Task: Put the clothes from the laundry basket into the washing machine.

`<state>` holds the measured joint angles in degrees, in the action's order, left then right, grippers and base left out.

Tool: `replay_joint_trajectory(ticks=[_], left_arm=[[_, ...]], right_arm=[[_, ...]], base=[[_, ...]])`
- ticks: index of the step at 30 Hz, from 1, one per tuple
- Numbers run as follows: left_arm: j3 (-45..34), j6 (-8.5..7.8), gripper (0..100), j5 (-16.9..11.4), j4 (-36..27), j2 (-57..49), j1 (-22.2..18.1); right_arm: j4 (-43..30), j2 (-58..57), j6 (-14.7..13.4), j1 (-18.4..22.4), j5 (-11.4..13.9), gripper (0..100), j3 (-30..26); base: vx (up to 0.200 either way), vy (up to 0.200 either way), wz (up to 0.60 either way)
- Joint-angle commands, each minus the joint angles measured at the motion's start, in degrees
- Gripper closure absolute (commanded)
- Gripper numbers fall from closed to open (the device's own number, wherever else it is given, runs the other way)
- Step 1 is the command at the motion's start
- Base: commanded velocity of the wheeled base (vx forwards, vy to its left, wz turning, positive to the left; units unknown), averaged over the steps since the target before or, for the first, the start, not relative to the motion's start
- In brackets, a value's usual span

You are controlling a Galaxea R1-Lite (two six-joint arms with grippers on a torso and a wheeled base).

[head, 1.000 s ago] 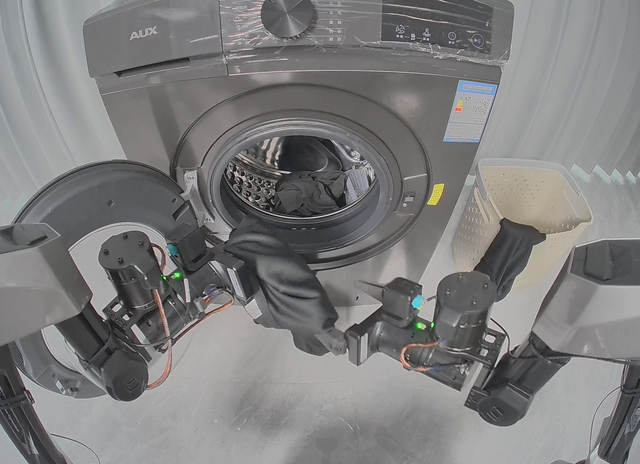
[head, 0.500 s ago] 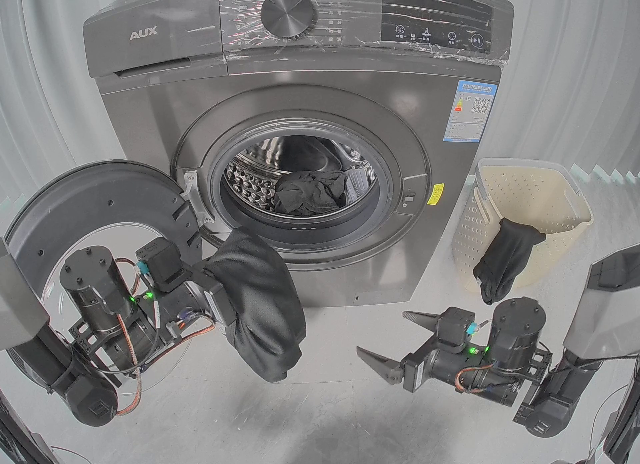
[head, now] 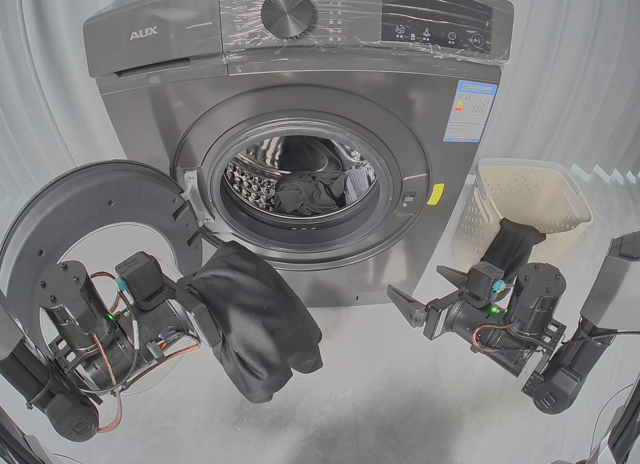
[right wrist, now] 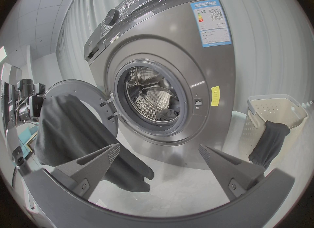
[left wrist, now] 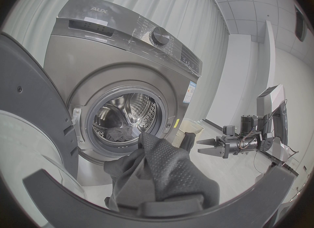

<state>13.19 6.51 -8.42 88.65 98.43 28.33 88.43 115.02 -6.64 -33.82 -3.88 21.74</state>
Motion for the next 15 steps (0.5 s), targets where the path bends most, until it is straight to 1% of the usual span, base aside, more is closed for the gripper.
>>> replay_joint_trajectory(ticks=[1,5,6,7,8,9,10,13,15], left_arm=[[-0.3,-0.09,100,0.0,0.0,-0.5,0.1],[-0.8,-0.97,100,0.2,-0.1,-0.3,-0.1],[-0.8,-1.06,100,0.2,-0.1,-0.2,-0.2],[-0.8,-1.06,100,0.2,-0.1,-0.2,-0.2],[-0.8,-1.06,100,0.3,0.0,-0.3,-0.3],[-0.8,-1.06,100,0.3,0.0,-0.3,-0.3],[-1.0,-1.06,100,0.2,0.0,-0.6,-0.1],[-1.1,-1.15,100,0.2,-0.1,-0.3,0.0],[-1.0,-1.06,100,0.2,-0.1,0.5,-0.2]], right_arm=[[0.0,-0.7,0.1,1.7,-0.9,0,0.2],[-0.2,-0.8,0.0,1.8,-4.6,0,0.1],[-0.4,-0.7,-0.1,1.8,-5.5,0,0.1],[-0.4,-0.7,-0.1,1.8,-5.6,0,0.1],[-0.7,-0.7,-0.2,1.8,-7.4,0,0.3],[-0.8,-0.7,-0.2,1.8,-7.5,0,0.4],[-1.4,-0.7,-0.3,1.8,-8.9,0,0.7],[-1.6,-0.7,-0.5,1.6,-9.5,0,1.3],[-1.6,-0.7,-0.5,1.1,-9.4,0,1.3]], base=[[0.0,0.0,0.0],[0.0,0.0,0.0],[0.0,0.0,0.0],[0.0,0.0,0.0],[0.0,0.0,0.0],[0.0,0.0,0.0],[0.0,0.0,0.0],[0.0,0.0,0.0],[0.2,0.0,0.0]])
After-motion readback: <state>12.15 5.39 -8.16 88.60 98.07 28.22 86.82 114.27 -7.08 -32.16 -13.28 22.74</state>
